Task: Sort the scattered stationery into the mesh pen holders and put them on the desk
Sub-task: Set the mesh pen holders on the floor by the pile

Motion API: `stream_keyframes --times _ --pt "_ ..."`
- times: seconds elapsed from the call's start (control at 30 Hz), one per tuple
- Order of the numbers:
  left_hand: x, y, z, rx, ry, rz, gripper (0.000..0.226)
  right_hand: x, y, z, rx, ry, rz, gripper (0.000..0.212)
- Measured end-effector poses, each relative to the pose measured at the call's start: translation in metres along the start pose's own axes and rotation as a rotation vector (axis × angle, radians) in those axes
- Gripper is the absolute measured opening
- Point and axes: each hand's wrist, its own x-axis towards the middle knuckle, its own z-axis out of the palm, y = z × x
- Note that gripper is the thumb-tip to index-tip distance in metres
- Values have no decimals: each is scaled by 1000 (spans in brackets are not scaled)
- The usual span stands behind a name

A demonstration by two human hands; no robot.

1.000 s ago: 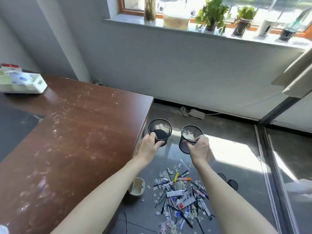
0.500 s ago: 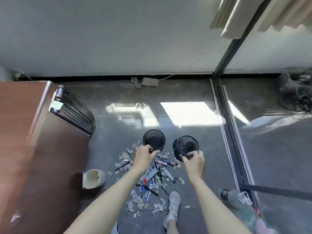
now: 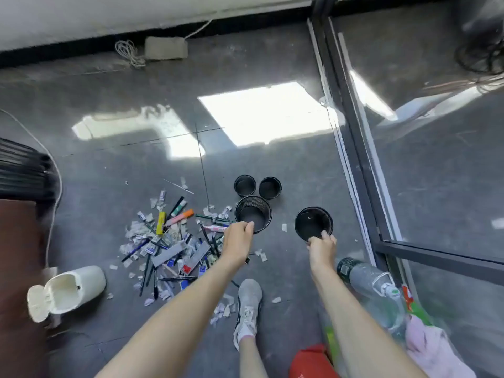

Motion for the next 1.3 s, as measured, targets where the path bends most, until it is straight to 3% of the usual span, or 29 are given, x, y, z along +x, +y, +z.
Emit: stream_keyframes --times 0.23,0.4,0.5,0.63,0.7,0.8,0.93,1.17,1.3 --pt "88 -36 105 -58 -72 -90 28 109 49 25 197 -104 212 54" --pt "135 -57 155 -179 -47 -134 23 168 68 57 448 -152 309 27" --pt "168 -72 183 -276 -16 -188 32 194 72 71 537 -129 308 42" --pt "216 -96 220 -342 7 -255 24 224 82 87 601 -130 316 48" --pt "220 -87 220 -383 -11 -291 32 235 85 95 617 -145 316 52" --pt "234 -86 229 -442 -13 -314 45 247 88 107 607 -182 299 55" --pt "238 -91 236 -456 -14 -309 25 250 86 118 576 -214 268 54" --pt "232 -101 225 -391 -108 -266 45 241 89 121 375 -177 186 50" --pt "211 -97 199 -375 -135 -232 53 224 96 126 234 -82 86 68"
